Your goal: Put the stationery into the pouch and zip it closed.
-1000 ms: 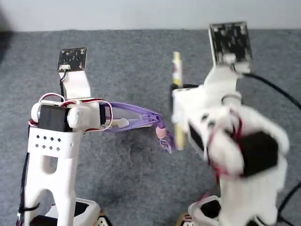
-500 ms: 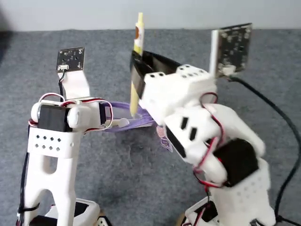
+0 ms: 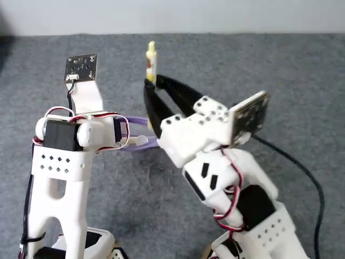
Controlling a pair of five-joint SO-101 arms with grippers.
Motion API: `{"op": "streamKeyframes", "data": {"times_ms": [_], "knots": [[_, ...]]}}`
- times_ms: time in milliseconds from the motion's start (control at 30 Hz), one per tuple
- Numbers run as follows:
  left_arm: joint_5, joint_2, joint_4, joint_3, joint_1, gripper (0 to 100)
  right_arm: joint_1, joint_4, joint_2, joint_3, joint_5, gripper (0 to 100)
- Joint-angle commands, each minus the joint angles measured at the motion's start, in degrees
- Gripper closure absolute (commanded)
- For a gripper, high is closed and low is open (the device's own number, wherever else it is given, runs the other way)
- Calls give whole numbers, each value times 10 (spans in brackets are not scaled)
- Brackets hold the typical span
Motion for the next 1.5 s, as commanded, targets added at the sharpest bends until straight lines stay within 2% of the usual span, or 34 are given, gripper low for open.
{"op": "streamKeyframes", "data": {"times_ms": [0,100,267,600,667,833,1033,1267,1467], "knots": [[7,4,-12,0,11,988,-9,-60,-15,41,20,991],[7,4,-11,0,11,988,-21,-90,-14,82,25,991],[7,4,-10,0,11,988,-20,-101,-20,156,92,991],[7,3,-11,0,11,988,-15,-72,-20,173,171,988],[7,3,-11,0,11,988,-15,-48,-20,171,178,957],[7,3,-11,0,11,988,-14,-18,-28,169,177,787],[7,3,-12,0,11,988,-14,-9,-79,169,177,849],[7,2,-11,0,11,988,-19,95,-141,133,172,864],[7,2,-13,0,11,988,-81,102,-139,117,176,865]]}}
